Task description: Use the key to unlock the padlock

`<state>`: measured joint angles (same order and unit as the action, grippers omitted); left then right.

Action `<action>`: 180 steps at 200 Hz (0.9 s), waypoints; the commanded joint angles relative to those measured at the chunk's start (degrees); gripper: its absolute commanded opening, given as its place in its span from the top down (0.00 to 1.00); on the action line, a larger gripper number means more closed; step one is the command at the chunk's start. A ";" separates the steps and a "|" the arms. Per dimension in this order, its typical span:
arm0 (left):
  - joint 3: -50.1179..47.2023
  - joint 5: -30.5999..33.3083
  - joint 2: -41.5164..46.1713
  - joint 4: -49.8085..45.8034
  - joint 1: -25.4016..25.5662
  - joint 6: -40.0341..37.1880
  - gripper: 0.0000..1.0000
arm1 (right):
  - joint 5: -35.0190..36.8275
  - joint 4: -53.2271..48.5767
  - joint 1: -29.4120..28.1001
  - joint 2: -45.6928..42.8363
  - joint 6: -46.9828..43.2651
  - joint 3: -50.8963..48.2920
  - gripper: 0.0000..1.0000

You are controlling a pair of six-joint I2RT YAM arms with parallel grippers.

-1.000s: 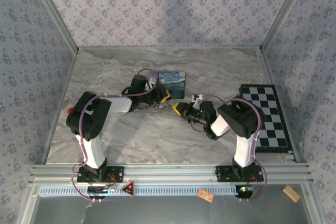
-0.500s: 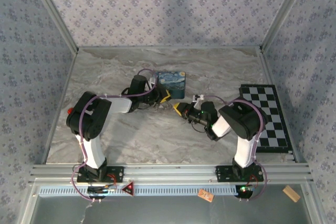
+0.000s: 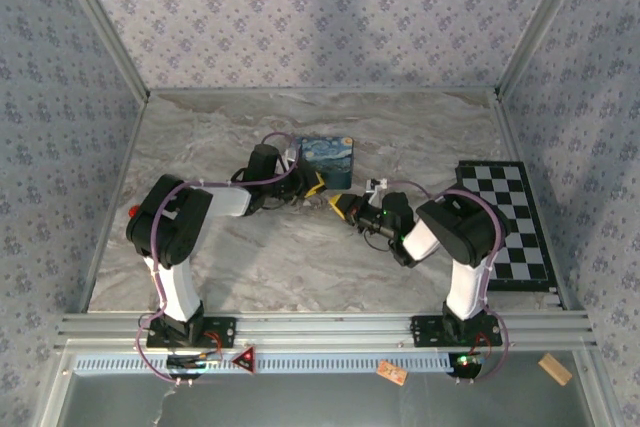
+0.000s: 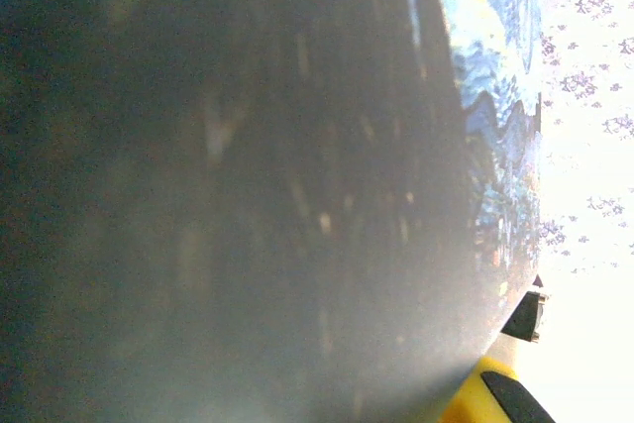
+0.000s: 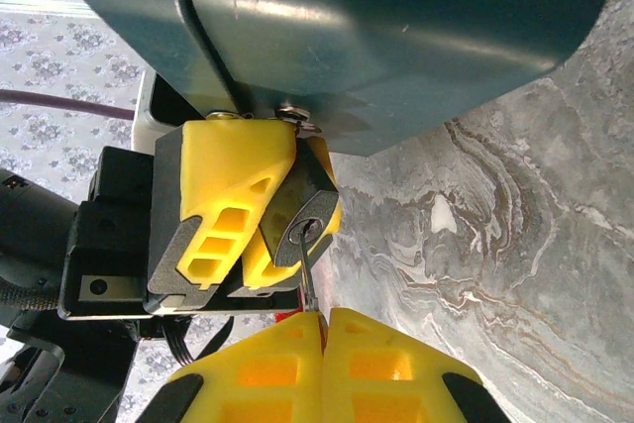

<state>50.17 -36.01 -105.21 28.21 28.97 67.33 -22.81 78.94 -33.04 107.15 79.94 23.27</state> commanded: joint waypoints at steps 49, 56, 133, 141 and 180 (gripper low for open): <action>-0.36 -3.44 1.49 4.67 -0.23 2.26 0.98 | -0.13 0.96 -0.54 0.71 -0.73 0.99 1.00; -0.42 -3.45 1.58 4.71 -0.26 2.21 0.98 | -0.13 0.95 -0.62 0.52 -0.83 0.91 1.00; -1.70 -3.46 2.62 5.06 -0.16 2.63 0.98 | -0.07 0.89 -1.11 0.68 -1.07 0.99 1.00; -1.77 -3.45 2.72 5.07 -0.18 2.65 0.98 | 0.00 0.95 -1.23 0.77 -1.05 1.08 1.00; -1.97 -3.32 2.73 5.25 -0.15 2.62 0.98 | 0.13 0.93 -1.50 0.95 -1.06 0.99 1.00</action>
<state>48.77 -36.86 -104.99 30.65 28.88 68.69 -22.79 78.94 -33.95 107.20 79.92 23.31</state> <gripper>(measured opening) 0.129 0.064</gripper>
